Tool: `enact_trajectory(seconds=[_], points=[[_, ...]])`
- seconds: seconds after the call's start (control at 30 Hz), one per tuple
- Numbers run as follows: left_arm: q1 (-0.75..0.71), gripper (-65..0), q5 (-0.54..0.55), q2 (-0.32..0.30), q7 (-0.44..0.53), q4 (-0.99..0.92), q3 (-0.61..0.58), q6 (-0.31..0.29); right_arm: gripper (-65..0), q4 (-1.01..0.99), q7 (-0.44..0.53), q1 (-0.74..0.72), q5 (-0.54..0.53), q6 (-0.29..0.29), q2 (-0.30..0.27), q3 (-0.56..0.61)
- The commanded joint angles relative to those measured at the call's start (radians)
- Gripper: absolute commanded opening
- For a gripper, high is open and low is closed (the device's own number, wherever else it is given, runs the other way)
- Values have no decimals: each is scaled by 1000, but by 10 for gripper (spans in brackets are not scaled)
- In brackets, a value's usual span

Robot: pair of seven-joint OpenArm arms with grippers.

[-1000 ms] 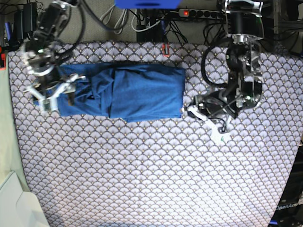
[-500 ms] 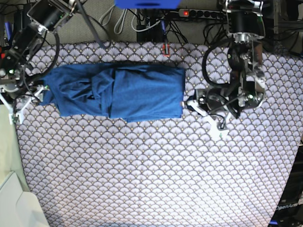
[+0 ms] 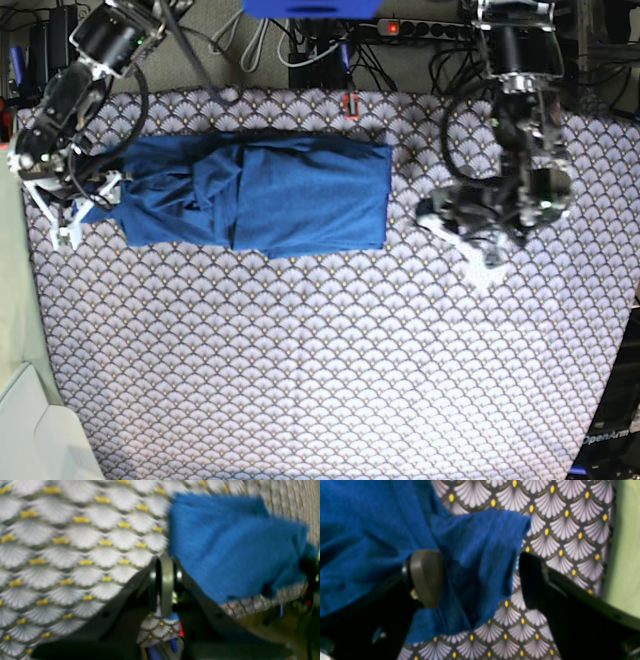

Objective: Fold the T-shirt properly
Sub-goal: 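Move the right gripper to the strip's collar end and grasp it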

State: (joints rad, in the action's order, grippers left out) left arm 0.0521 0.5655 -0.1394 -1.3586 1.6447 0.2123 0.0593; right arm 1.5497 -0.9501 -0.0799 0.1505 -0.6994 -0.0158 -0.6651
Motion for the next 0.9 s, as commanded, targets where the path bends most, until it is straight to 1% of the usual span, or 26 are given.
enact_trajectory(seconds=[0.0, 0.07, 0.17, 0.23, 0.37, 0.6, 0.67, 0.87], points=[[18, -648, 14, -9, 0, 19, 16, 1, -173, -5, 9, -25, -7, 1, -9, -5], [18, -648, 14, -10, 0, 21, 48, 0, -173, -41, 9, -30, -7, 1, -25, -9], [18, -646, 14, -26, 0, 21, 95, 0, -173, -74, 9, -34, -7, 1, -26, -9], [18, -646, 14, -32, 0, 21, 100, 0, -173, -74, 9, -31, -7, 1, -25, -5], [18, -646, 14, -64, 0, 21, 100, 0, -175, -73, 9, -31, -7, 1, -16, -5], [16, -647, 14, -68, 0, 21, 100, 0, -181, -71, 9, -30, -9, 1, 7, -8], [16, -647, 14, -70, 0, 21, 100, 0, -194, -73, 9, -30, -9, 1, 9, -6], [16, -647, 14, -72, 0, 21, 100, 0, -195, -73, 9, -31, -7, 1, 15, -9]])
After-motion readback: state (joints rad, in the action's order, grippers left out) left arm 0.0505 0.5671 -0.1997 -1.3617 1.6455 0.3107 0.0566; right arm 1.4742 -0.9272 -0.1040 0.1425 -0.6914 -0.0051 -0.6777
